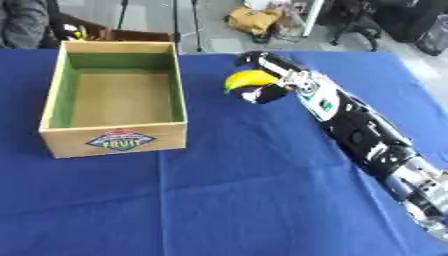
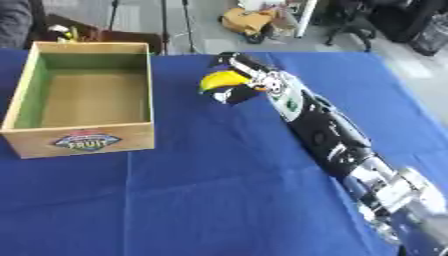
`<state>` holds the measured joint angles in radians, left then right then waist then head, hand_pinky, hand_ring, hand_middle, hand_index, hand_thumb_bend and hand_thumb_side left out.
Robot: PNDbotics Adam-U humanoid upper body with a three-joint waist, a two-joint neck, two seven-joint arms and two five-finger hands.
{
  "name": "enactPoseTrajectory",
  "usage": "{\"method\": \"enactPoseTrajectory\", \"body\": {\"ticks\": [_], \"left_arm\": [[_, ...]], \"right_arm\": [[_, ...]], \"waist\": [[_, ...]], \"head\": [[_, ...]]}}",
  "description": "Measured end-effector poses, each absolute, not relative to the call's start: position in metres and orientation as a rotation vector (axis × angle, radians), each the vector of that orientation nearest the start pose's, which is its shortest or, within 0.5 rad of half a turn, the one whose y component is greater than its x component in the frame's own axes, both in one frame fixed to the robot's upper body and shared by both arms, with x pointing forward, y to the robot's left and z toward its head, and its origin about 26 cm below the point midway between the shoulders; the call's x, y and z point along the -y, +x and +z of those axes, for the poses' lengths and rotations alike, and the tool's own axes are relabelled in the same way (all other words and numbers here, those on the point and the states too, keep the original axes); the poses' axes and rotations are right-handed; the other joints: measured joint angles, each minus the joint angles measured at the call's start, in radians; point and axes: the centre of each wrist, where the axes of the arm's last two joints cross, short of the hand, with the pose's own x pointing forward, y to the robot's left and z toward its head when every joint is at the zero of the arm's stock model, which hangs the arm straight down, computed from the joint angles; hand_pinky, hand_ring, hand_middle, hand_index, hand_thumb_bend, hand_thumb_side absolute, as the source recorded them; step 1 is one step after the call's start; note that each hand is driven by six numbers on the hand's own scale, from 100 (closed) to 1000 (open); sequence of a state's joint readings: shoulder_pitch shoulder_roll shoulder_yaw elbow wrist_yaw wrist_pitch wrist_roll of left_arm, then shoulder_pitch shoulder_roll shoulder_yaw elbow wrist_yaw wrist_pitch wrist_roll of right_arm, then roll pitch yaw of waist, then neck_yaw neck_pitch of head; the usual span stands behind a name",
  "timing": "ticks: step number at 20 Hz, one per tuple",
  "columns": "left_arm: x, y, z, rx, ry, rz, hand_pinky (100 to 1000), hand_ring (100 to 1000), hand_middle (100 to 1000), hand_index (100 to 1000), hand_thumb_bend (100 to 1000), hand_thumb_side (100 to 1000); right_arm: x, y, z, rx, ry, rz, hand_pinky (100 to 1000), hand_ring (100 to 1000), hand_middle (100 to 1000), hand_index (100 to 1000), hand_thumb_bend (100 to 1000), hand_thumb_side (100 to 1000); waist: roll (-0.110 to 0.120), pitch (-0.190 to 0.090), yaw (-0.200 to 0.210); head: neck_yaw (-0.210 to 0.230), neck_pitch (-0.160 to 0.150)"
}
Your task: Pick up objects on the table and place them in the box.
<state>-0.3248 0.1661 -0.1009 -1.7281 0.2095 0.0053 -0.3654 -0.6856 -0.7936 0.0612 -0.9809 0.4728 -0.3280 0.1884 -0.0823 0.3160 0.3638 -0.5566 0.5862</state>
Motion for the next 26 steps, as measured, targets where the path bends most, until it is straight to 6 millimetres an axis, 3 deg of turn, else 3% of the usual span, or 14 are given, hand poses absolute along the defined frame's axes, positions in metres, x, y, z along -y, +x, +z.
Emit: {"method": "enactPoseTrajectory", "body": {"ticks": [20,26], "left_arm": [[-0.214,0.336,0.126,1.953,-0.463,-0.544,607,797,606,610,166,1000],[-0.213,0.336,0.126,1.953,-0.464,-0.543,606,797,606,610,167,1000]], "right_arm": [[0.47,0.401,0.177,1.484,-1.024,1.039,811,877,823,865,198,317],[0.47,0.401,0.177,1.482,-1.026,1.043,802,874,823,857,171,261]], "waist": [[0.004,0.008,-0.006],[0.004,0.009,-0.007]], "head": [[0.004,-0.017],[0.004,-0.017]]}}
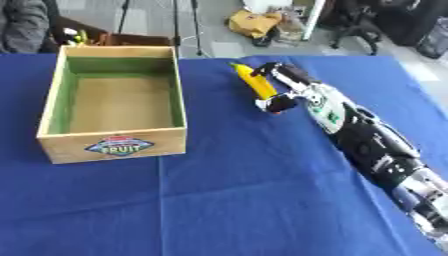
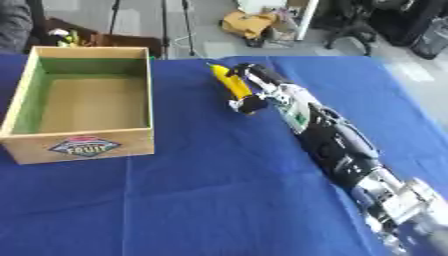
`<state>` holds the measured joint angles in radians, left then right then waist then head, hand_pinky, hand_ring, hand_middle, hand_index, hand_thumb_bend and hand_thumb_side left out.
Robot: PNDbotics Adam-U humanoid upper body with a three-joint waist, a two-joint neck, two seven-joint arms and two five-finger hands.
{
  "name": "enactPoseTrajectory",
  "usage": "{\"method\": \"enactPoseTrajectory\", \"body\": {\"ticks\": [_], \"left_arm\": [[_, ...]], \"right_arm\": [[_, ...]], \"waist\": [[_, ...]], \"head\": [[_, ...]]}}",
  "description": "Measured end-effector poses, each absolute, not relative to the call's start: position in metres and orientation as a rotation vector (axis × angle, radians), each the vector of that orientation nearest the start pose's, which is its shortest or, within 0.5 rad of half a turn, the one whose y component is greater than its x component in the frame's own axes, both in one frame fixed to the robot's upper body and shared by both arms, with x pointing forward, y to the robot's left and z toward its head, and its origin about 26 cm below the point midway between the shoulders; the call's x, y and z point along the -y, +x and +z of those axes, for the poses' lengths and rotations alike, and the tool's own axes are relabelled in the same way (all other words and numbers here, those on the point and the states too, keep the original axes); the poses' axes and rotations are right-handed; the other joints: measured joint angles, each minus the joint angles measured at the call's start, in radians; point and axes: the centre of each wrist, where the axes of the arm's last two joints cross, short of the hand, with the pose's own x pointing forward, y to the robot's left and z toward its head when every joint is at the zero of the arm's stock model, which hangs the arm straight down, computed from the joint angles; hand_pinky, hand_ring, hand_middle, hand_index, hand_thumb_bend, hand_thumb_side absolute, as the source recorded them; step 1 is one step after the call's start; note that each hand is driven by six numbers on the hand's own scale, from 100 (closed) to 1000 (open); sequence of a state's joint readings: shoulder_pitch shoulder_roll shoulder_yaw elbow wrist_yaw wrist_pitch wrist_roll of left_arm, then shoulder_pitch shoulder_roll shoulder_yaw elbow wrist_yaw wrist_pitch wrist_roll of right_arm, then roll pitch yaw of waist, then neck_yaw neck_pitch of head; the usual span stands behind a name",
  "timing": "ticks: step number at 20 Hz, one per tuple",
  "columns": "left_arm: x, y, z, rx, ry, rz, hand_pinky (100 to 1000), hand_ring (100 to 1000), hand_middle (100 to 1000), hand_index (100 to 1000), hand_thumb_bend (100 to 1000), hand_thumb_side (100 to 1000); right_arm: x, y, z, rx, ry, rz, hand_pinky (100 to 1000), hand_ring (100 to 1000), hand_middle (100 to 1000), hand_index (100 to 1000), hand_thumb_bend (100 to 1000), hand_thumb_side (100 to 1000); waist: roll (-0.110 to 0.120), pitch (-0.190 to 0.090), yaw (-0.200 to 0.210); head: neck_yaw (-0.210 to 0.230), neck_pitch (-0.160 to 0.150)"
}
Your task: Pick up objects on the table and place them in the box.
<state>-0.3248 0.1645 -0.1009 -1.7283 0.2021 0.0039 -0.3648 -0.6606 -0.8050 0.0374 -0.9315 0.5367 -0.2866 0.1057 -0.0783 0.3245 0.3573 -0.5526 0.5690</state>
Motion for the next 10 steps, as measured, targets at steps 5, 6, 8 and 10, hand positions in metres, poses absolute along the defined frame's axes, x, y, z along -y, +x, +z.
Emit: {"method": "enactPoseTrajectory", "body": {"ticks": [5,6,8,10], "left_arm": [[-0.2118,0.3363,0.1261,1.954,-0.47,-0.538,606,797,606,609,167,1000],[-0.2118,0.3363,0.1261,1.954,-0.47,-0.538,606,797,606,609,167,1000],[-0.2118,0.3363,0.1261,1.954,-0.47,-0.538,606,797,606,609,167,1000],[-0.2118,0.3363,0.1261,1.954,-0.47,-0.537,606,797,606,609,167,1000]], "right_arm": [[0.47,0.4011,0.1778,1.486,-1.018,1.062,810,890,843,885,259,337],[0.4697,0.4012,0.1781,1.483,-1.023,1.065,813,895,851,894,286,359],[0.4691,0.4014,0.1784,1.468,-1.041,1.076,813,900,859,909,319,386],[0.4681,0.4019,0.1788,1.445,-1.065,1.088,811,902,865,919,340,400]], "waist": [[0.0,0.0,-0.003],[0.0,0.0,-0.003],[0.0,0.0,-0.004],[0.0,0.0,-0.004]], "head": [[0.0,0.0],[0.0,0.0],[0.0,0.0],[-0.001,0.0]]}}
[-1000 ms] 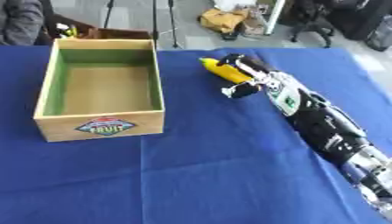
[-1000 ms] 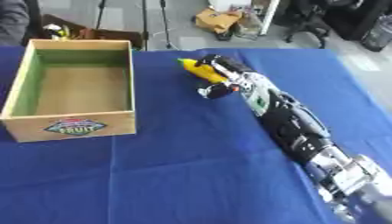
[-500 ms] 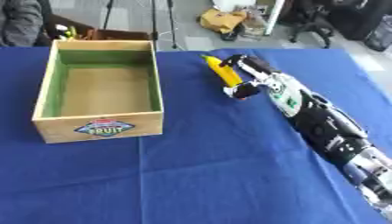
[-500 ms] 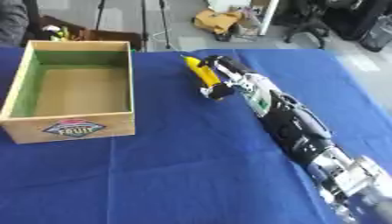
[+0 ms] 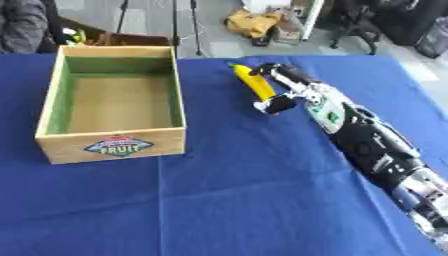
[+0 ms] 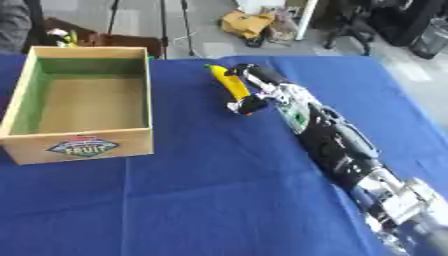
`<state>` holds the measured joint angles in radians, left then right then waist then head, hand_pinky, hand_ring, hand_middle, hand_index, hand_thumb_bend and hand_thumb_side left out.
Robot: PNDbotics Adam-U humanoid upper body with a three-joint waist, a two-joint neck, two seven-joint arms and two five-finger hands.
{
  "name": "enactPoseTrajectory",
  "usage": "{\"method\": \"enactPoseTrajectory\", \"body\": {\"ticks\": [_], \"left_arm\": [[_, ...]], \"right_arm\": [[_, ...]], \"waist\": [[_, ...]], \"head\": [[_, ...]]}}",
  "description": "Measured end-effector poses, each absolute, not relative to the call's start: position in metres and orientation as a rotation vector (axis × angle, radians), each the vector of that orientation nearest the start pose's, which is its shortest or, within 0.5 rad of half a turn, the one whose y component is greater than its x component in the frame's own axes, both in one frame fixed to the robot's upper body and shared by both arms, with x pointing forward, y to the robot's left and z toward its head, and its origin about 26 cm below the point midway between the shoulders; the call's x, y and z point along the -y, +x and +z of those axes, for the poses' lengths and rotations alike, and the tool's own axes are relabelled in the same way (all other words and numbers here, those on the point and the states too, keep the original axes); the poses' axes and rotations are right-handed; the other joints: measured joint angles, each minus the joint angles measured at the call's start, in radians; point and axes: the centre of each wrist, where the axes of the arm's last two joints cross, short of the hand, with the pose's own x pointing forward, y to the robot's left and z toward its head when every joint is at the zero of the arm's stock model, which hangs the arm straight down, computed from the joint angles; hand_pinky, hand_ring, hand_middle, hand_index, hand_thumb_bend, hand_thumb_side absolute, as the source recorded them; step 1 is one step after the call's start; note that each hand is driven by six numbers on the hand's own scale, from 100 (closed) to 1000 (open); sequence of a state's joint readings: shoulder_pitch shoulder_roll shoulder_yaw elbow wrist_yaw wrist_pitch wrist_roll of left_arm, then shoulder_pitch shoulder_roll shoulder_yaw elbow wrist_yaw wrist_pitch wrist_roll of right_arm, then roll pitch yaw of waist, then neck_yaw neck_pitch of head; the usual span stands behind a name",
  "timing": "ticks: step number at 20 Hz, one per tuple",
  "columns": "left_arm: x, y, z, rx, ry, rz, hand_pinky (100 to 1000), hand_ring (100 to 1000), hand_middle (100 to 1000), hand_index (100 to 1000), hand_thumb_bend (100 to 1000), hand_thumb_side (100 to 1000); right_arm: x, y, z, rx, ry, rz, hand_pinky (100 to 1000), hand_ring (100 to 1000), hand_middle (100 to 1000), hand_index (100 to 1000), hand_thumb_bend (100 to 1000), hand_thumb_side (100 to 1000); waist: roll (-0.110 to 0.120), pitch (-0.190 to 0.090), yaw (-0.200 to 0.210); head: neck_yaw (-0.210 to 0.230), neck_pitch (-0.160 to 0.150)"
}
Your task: Pick up objects on the table and place them in the box.
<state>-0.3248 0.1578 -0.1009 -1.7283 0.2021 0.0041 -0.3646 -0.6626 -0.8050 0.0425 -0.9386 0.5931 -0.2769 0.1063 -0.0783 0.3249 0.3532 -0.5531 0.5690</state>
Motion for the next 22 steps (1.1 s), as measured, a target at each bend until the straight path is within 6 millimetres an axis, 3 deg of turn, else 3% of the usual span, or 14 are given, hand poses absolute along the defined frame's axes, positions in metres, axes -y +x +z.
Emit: {"method": "enactPoseTrajectory", "body": {"ticks": [4,5,6,11,22], "left_arm": [[-0.212,0.336,0.126,1.954,-0.47,-0.537,606,797,606,609,168,1000],[-0.212,0.336,0.126,1.954,-0.47,-0.537,605,797,605,609,168,1000],[-0.212,0.336,0.126,1.954,-0.47,-0.537,605,797,605,609,168,1000],[-0.212,0.336,0.126,1.954,-0.47,-0.536,605,796,605,609,168,1000],[-0.212,0.336,0.126,1.954,-0.47,-0.536,605,797,605,609,167,1000]], "right_arm": [[0.466,0.403,0.181,1.404,-1.129,1.091,808,906,873,926,351,389],[0.466,0.403,0.182,1.4,-1.145,1.088,807,907,875,924,309,415],[0.465,0.404,0.182,1.401,-1.161,1.08,806,905,871,923,344,371],[0.459,0.404,0.188,1.458,-1.243,1.022,795,890,853,913,320,344],[0.456,0.406,0.185,1.43,-1.252,1.006,779,869,849,920,290,399]], "waist": [[0.0,0.001,0.0],[0.0,0.002,0.0],[0.0,0.002,0.0],[0.0,0.002,-0.003],[0.001,0.002,-0.003]], "head": [[-0.001,0.0],[-0.001,0.0],[-0.001,0.0],[-0.003,0.0],[-0.003,0.0]]}}
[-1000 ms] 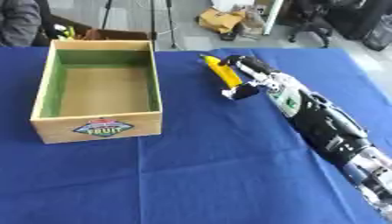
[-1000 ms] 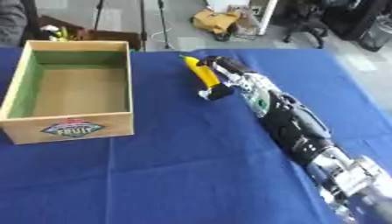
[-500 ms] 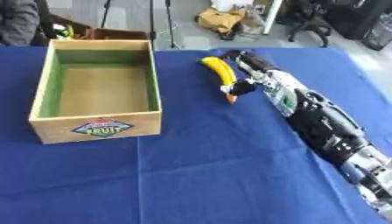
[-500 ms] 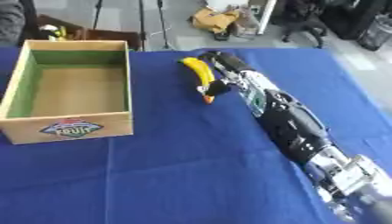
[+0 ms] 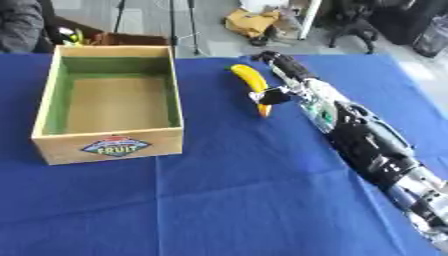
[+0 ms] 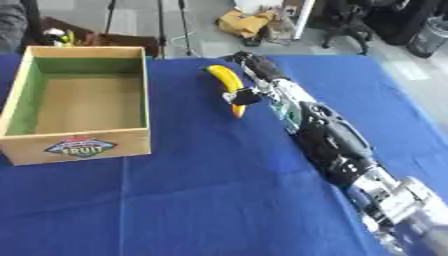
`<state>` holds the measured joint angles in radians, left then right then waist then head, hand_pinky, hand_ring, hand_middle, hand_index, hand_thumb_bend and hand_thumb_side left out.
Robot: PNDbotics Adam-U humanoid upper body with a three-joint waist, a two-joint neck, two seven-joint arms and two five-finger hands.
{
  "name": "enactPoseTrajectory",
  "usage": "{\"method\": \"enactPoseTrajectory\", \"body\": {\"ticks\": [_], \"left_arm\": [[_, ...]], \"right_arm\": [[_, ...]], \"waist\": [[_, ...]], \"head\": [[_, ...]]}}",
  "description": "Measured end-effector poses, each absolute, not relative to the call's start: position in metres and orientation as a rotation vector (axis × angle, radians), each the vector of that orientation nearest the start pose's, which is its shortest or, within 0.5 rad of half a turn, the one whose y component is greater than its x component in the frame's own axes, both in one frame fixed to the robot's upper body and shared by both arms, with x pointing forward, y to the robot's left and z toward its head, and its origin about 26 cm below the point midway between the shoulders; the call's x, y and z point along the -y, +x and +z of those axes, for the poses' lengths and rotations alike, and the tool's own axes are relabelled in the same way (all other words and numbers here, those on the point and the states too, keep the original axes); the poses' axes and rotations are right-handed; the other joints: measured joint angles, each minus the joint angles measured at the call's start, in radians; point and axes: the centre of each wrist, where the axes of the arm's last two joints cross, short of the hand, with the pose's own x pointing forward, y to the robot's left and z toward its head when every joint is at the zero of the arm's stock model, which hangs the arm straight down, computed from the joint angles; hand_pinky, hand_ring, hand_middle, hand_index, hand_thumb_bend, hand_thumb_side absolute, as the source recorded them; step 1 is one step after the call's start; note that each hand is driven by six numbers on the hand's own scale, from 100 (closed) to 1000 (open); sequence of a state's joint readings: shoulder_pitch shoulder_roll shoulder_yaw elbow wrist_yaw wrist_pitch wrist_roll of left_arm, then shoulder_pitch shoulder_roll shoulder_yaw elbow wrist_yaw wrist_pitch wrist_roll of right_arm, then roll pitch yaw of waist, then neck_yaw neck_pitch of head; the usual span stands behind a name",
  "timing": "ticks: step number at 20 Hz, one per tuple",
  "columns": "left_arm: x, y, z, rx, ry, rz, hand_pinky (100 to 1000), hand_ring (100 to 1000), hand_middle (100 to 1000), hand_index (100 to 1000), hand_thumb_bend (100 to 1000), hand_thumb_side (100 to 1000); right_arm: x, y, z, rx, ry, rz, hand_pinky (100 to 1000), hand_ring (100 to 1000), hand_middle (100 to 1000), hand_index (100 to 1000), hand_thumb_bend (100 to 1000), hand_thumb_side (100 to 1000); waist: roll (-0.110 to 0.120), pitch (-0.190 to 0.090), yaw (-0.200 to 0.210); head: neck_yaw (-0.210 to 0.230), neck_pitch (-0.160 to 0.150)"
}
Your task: Pick up objects on the table and place them in the box.
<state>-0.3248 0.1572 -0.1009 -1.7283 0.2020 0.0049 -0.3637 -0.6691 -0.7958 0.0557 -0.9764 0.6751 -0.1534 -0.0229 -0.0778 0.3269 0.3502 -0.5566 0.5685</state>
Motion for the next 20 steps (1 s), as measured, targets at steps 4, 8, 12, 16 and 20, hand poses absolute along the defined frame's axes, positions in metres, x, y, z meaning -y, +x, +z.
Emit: {"method": "enactPoseTrajectory", "body": {"ticks": [4,8,12,16,20], "left_arm": [[-0.2116,0.3363,0.1261,1.954,-0.47,-0.536,604,797,605,609,166,1000],[-0.2116,0.3363,0.1261,1.954,-0.47,-0.536,604,797,605,609,166,1000],[-0.2116,0.3363,0.1261,1.954,-0.47,-0.536,604,797,604,609,166,1000],[-0.2116,0.3363,0.1261,1.955,-0.47,-0.535,604,797,604,609,166,1000],[-0.2116,0.3363,0.1261,1.955,-0.47,-0.535,604,797,604,608,166,1000]], "right_arm": [[0.4564,0.4058,0.1834,1.41,-1.246,1.008,773,862,845,920,287,400],[0.4577,0.4056,0.1816,1.386,-1.25,1.008,759,851,842,919,280,405],[0.4573,0.406,0.1794,1.366,-1.248,1.005,738,832,836,914,275,408],[0.4567,0.4064,0.1779,1.354,-1.241,1.004,718,814,824,914,270,412],[0.4567,0.4064,0.1779,1.345,-1.234,1.008,685,781,805,907,253,401]], "waist": [[0.003,0.001,0.0],[0.003,0.002,0.0],[0.006,0.002,-0.001],[0.007,0.002,-0.001],[0.009,0.002,-0.002]], "head": [[0.0,0.0],[0.0,0.0],[0.0,-0.001],[0.0,-0.004],[0.0,-0.008]]}}
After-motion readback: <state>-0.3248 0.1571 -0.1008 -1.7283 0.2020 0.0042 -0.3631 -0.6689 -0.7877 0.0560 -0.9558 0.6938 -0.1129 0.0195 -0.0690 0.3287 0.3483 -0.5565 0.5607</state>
